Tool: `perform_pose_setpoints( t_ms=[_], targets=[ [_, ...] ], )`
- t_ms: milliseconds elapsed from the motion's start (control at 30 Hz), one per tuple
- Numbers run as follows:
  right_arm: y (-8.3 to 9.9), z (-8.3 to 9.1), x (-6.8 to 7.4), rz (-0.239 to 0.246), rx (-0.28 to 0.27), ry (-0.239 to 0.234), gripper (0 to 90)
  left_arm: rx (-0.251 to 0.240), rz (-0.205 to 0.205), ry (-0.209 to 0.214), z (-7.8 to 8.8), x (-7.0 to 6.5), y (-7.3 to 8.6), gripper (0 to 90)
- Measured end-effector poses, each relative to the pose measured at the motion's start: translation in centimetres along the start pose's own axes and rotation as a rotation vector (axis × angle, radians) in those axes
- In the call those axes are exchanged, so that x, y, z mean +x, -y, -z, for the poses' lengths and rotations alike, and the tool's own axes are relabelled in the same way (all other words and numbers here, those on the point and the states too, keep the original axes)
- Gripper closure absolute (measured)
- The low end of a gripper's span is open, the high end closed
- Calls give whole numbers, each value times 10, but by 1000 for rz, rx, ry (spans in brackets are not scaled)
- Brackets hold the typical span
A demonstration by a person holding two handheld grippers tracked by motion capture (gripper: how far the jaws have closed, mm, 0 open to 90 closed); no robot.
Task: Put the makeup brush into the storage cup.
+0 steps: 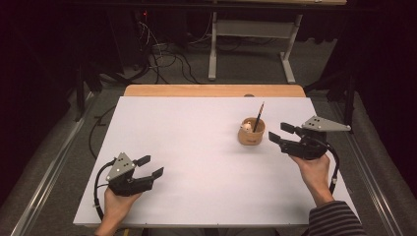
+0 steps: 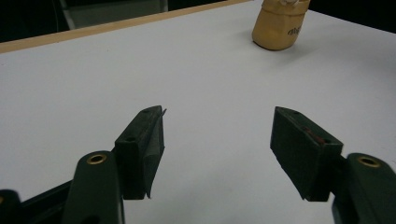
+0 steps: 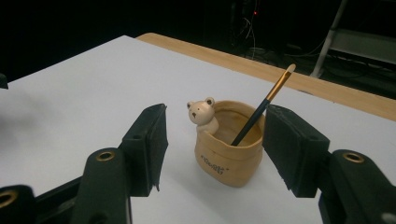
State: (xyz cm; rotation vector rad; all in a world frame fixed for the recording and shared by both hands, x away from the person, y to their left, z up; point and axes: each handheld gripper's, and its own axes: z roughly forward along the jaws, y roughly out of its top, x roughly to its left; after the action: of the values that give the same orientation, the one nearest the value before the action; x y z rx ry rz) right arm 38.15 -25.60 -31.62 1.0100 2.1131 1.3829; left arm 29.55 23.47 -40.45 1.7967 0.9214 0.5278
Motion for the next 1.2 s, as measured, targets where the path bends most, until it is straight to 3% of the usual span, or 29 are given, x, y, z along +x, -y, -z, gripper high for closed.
perform_pose_setpoints(
  t_ms=[600,1200],
  targets=[
    [12,15,-5,-3,-9,-1,414,-2,0,2,1,-1,0,351],
    [23,33,4,8,-6,-23,402,-1,-3,2,0,-2,-1,352]
  ],
)
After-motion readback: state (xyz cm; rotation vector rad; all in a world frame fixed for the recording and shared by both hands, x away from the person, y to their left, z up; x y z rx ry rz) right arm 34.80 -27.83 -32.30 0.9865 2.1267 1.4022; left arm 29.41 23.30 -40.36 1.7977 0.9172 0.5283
